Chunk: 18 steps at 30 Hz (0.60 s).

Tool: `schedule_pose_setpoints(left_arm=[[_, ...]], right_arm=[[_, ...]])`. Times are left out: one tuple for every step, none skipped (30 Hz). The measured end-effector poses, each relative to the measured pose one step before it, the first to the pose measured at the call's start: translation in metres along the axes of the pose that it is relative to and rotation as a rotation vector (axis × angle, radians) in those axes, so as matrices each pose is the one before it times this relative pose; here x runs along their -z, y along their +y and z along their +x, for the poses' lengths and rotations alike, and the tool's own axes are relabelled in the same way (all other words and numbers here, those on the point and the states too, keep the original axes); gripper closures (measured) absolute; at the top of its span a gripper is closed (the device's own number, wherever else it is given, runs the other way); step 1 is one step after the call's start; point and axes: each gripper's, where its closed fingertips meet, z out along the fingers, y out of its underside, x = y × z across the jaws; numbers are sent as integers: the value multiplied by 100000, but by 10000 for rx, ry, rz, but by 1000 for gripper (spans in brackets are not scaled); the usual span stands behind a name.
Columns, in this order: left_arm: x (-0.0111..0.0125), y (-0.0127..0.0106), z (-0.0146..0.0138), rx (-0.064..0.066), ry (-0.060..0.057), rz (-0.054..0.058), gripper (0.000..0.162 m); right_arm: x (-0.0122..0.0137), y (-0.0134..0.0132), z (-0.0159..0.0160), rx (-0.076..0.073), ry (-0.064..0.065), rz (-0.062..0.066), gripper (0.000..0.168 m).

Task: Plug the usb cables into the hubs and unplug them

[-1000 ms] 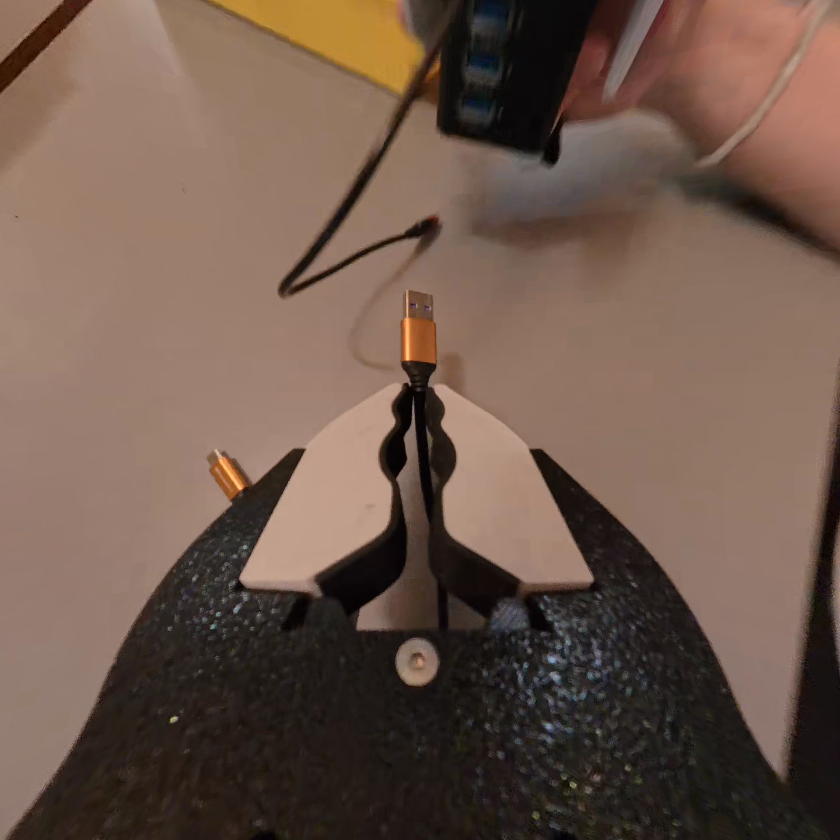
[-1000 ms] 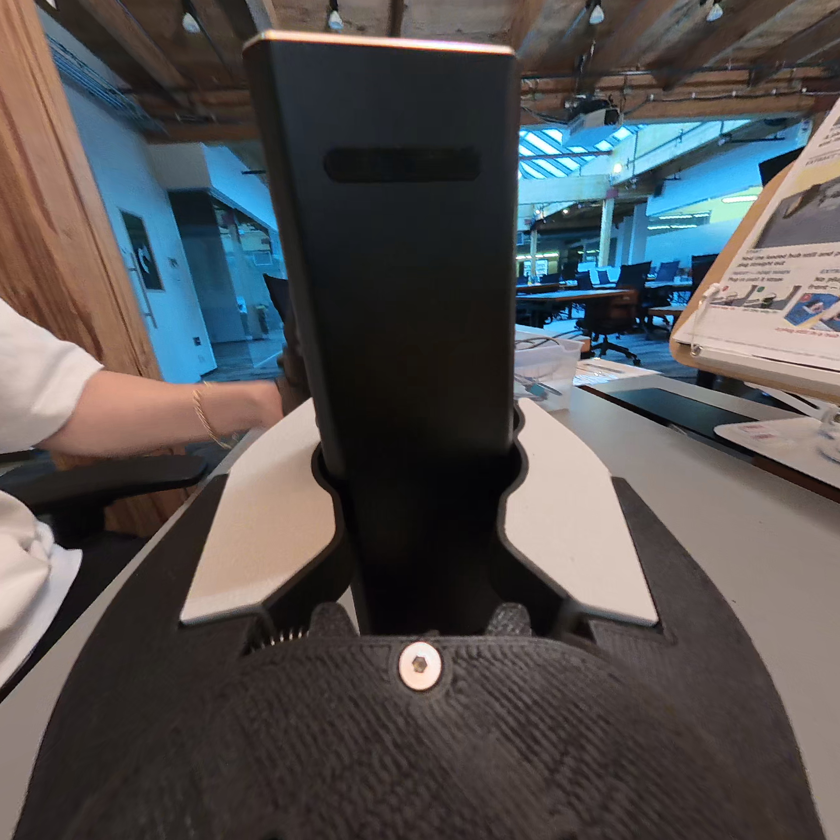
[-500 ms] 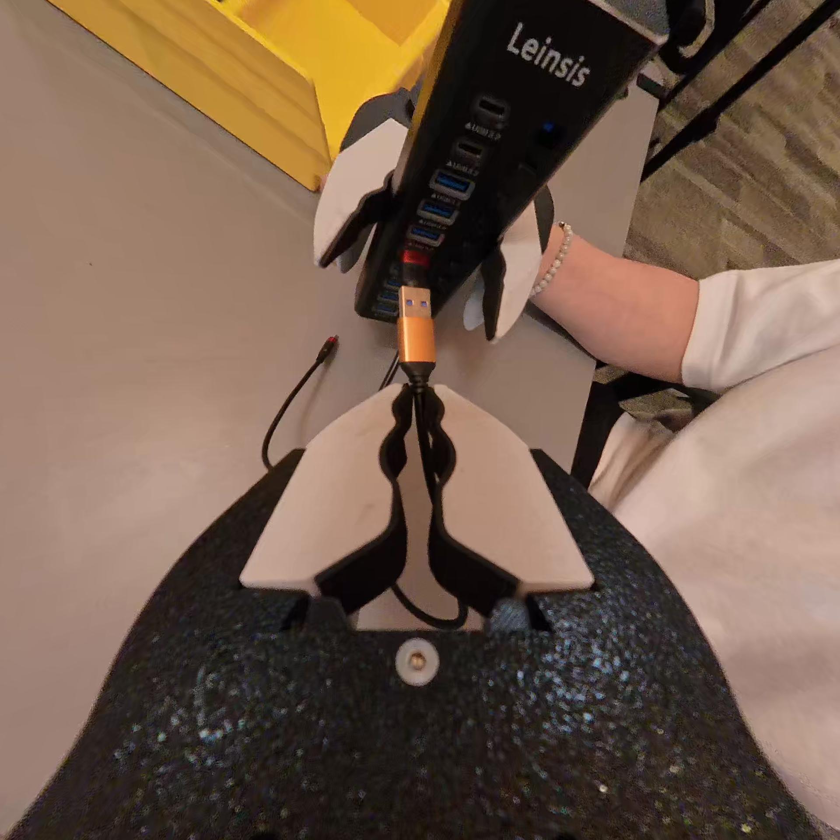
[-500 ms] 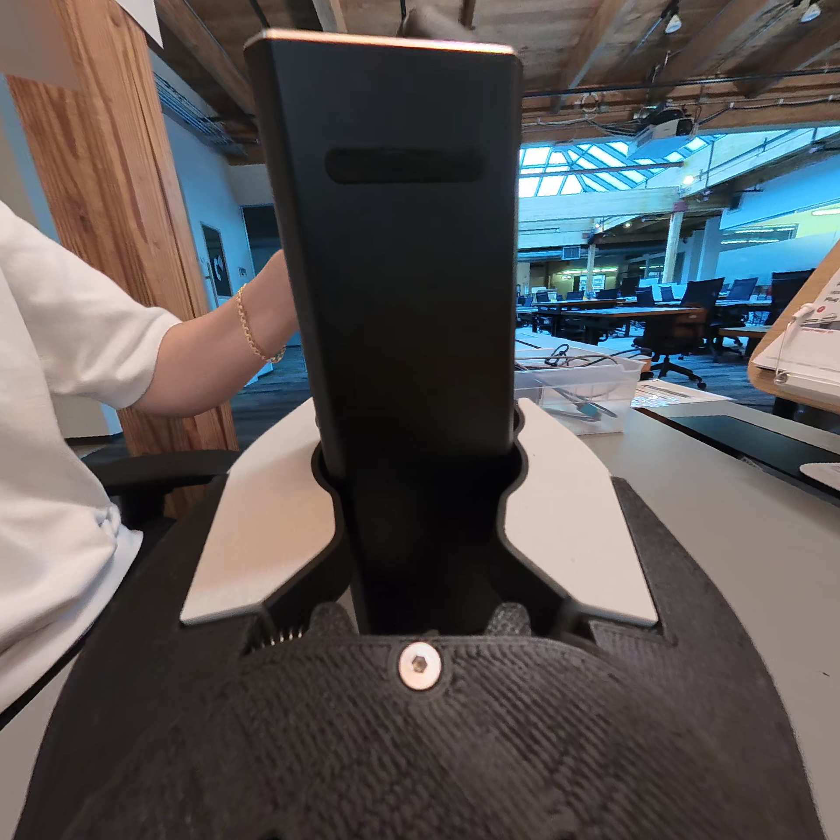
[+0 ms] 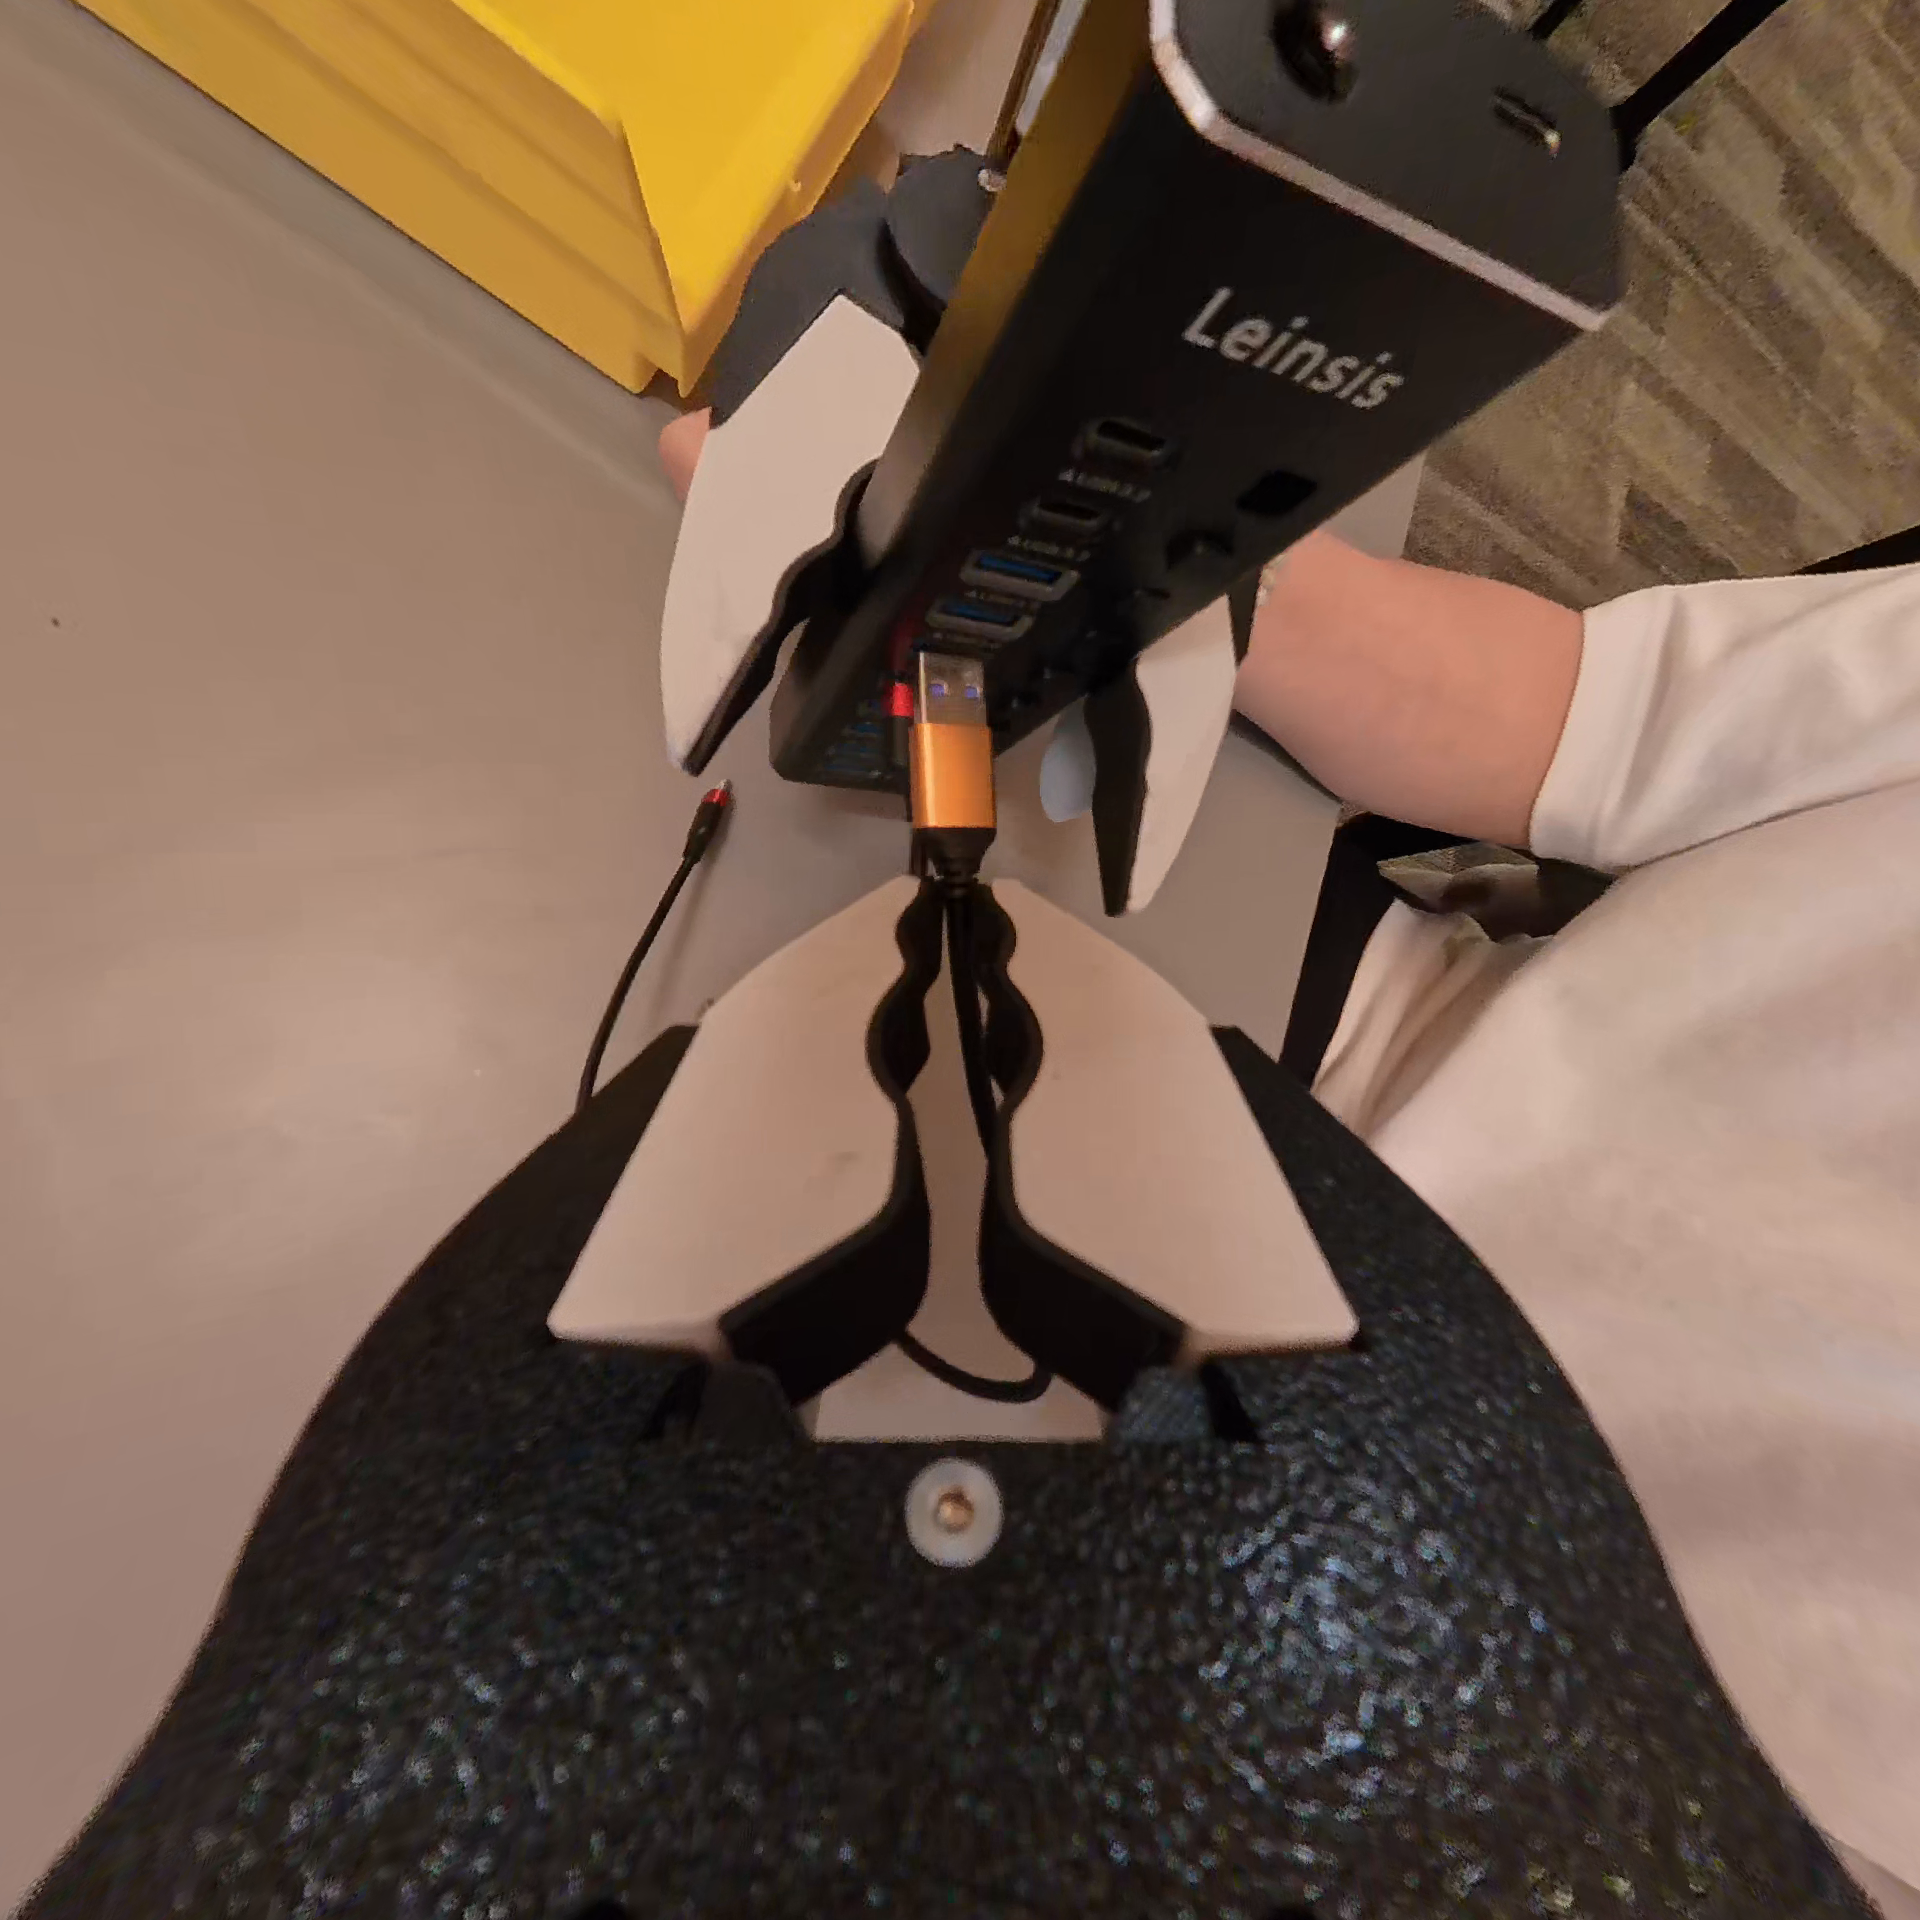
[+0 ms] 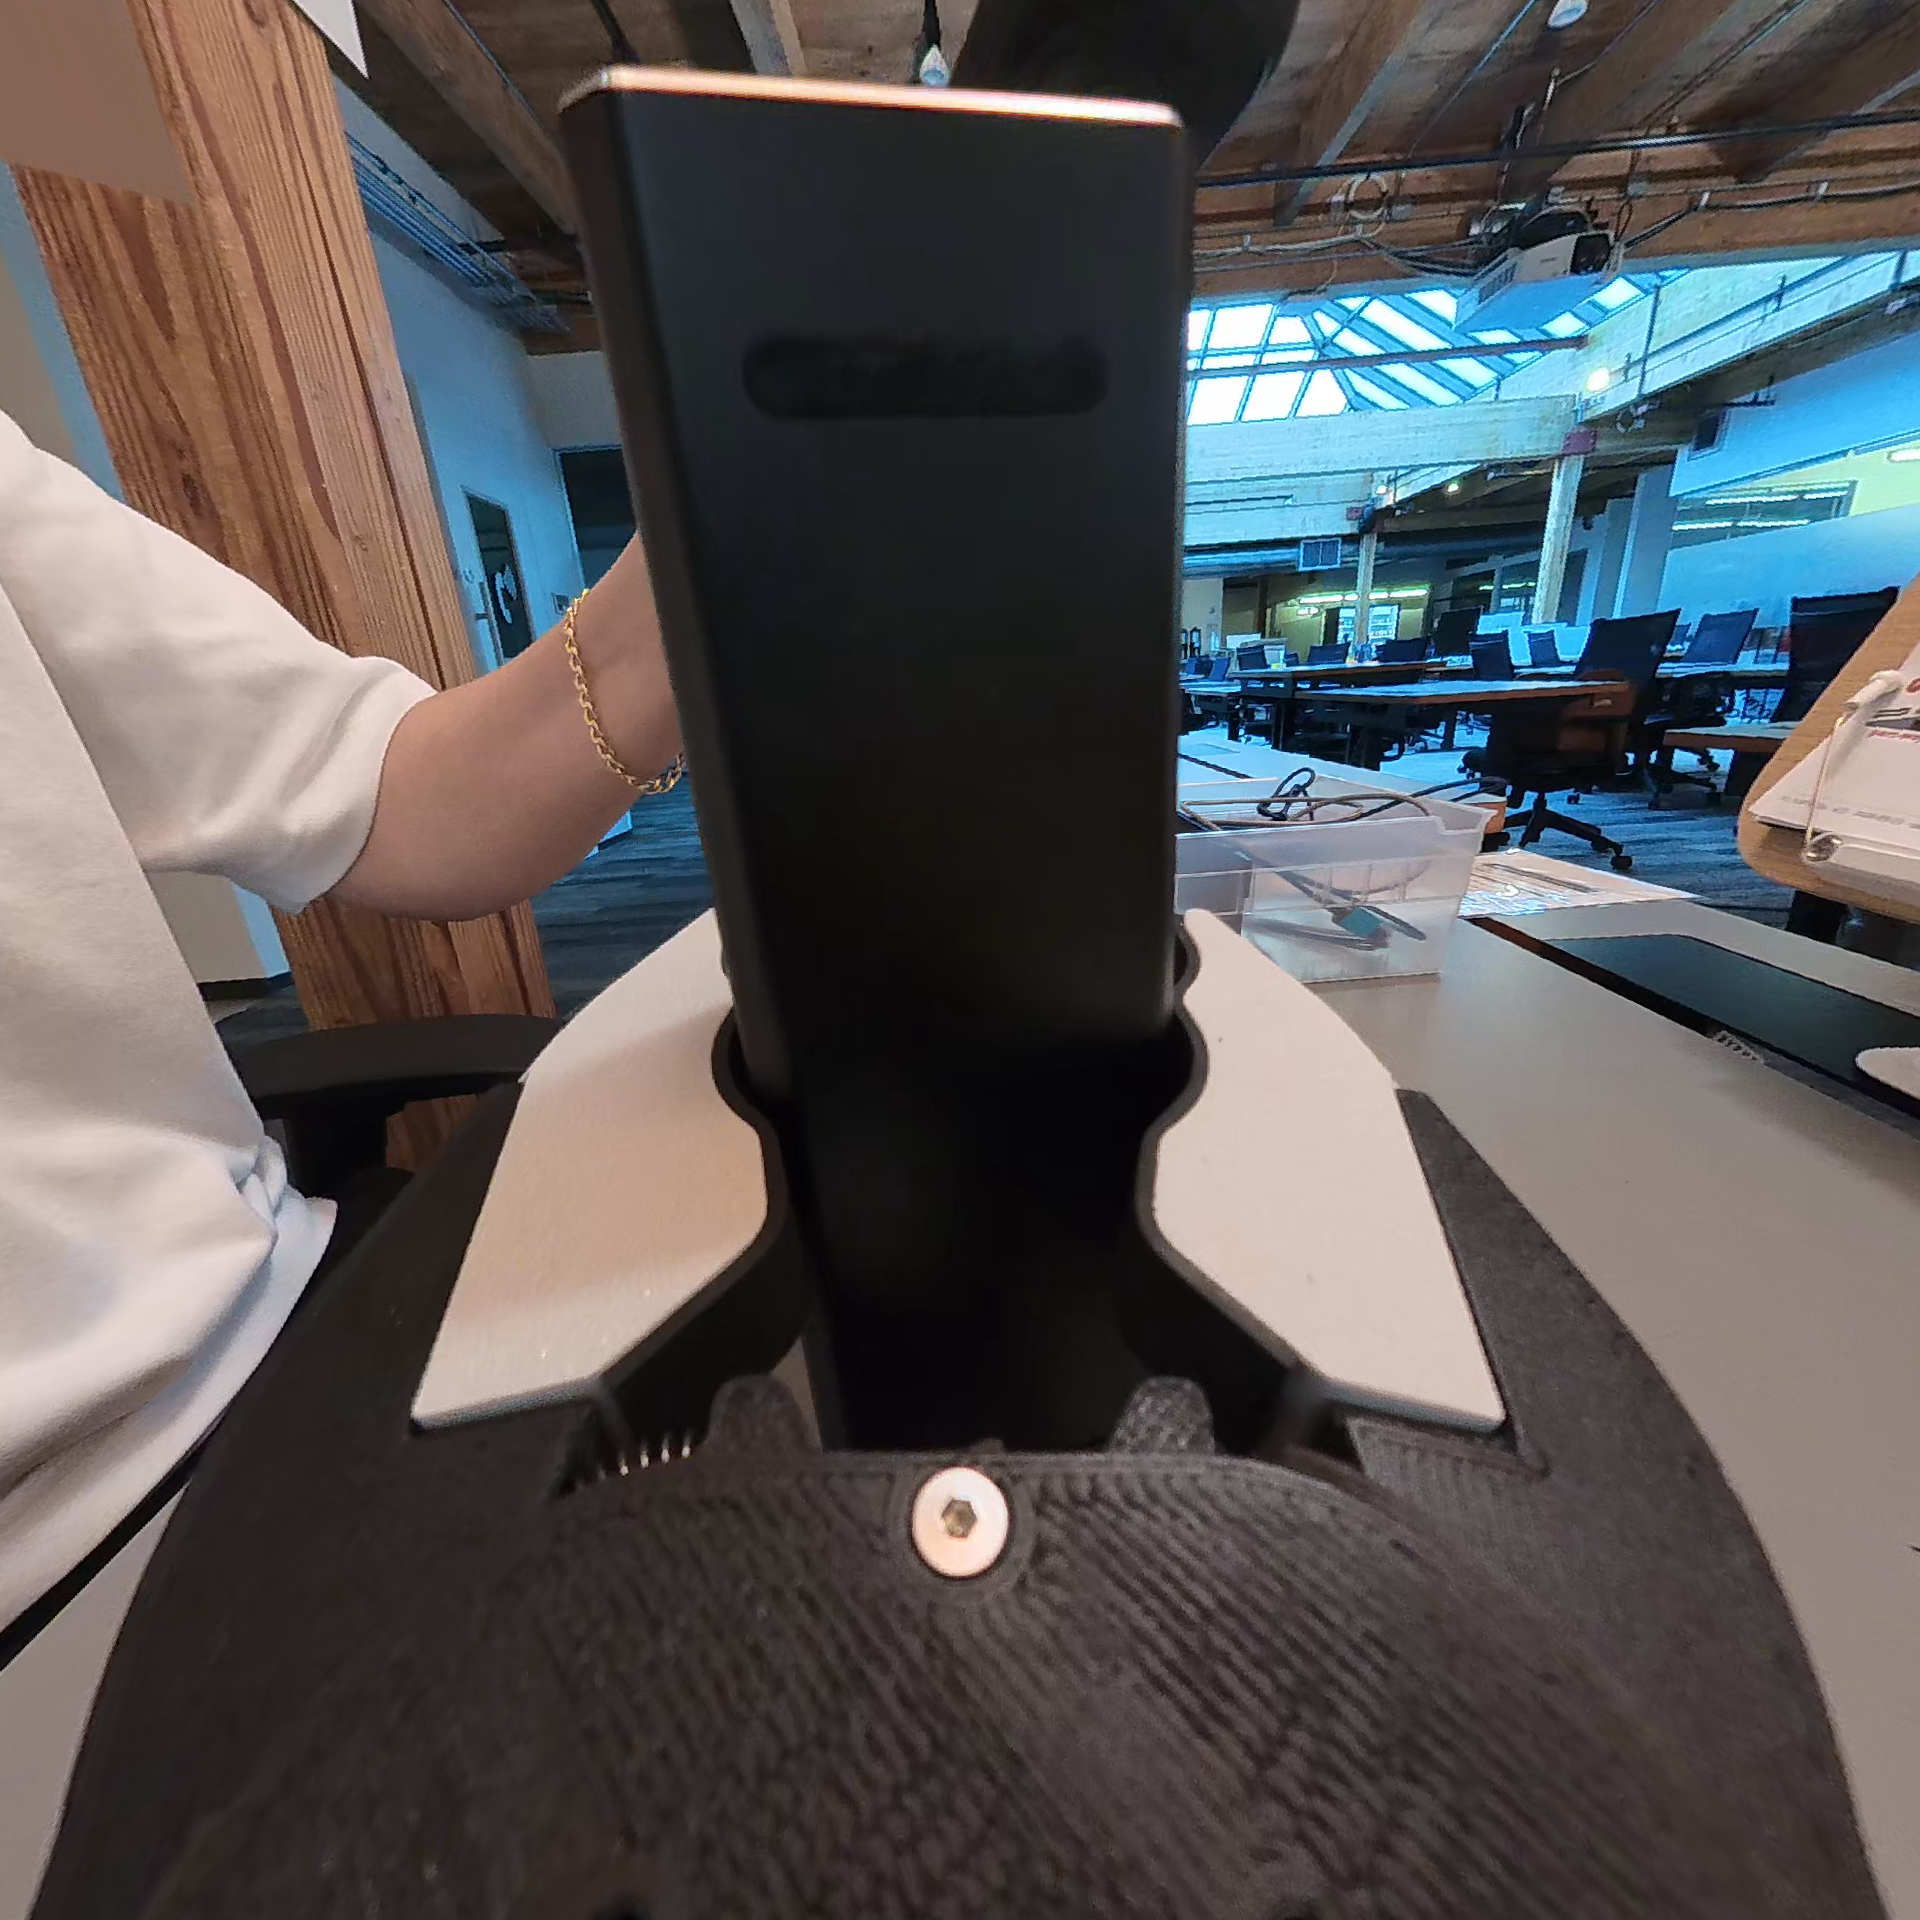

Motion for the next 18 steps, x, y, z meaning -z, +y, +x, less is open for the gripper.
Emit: schedule_pose_setpoints(left_arm=[[-52, 38, -148, -1, -79, -51, 157], [-25, 6, -127, 28, -50, -8, 157], [30, -78, -98, 42, -41, 65, 157], [76, -161, -30, -9, -29, 131, 157], [98, -194, 31, -40, -12, 157, 157], [71, -148, 37, -34, -18, 128, 157], [16, -151, -53, -147, -121, 122, 157], [-76, -106, -80, -292, -195, 127, 157], [-206, -80, -66, -279, -225, 147, 157], [-277, -61, -159, -320, -330, 153, 157], [-192, -107, -219, -449, -433, 245, 157], [-56, -240, -172, -413, -412, 364, 157], [16, -407, -141, -336, -352, 510, 157], [89, -653, -123, -321, -319, 749, 157], [191, -857, -66, -236, -268, 950, 157], [209, -871, 6, -109, -183, 939, 156], [144, -620, -1, -72, -147, 712, 156], [52, -261, -78, -136, -190, 430, 156]], right_arm=[[-33, 19, 2, 8, 3, -14, 93], [-8, 57, 31, -9, 11, -31, 93], [34, 71, 56, -26, 29, -41, 92], [68, 59, 68, -32, 24, -33, 92], [61, 20, 37, -30, 14, -12, 93], [18, -20, 55, -33, 28, 15, 93], [26, -80, 133, -54, 74, 74, 93], [53, -173, 121, -99, 50, 128, 92], [59, -190, 24, -99, -20, 123, 94], [0, -90, -28, -62, -21, 50, 93], [111, -74, 198, -21, 114, 65, 94], [120, 12, 161, -74, 69, 0, 94], [106, -175, 149, -132, 55, 122, 94], [98, -278, 104, -117, 23, 183, 94], [40, -254, -29, -90, -44, 175, 94], [-80, -136, -78, -16, -45, 106, 94], [-165, -29, -33, 49, 11, 45, 93], [-157, 99, -55, 19, -27, -30, 93]])
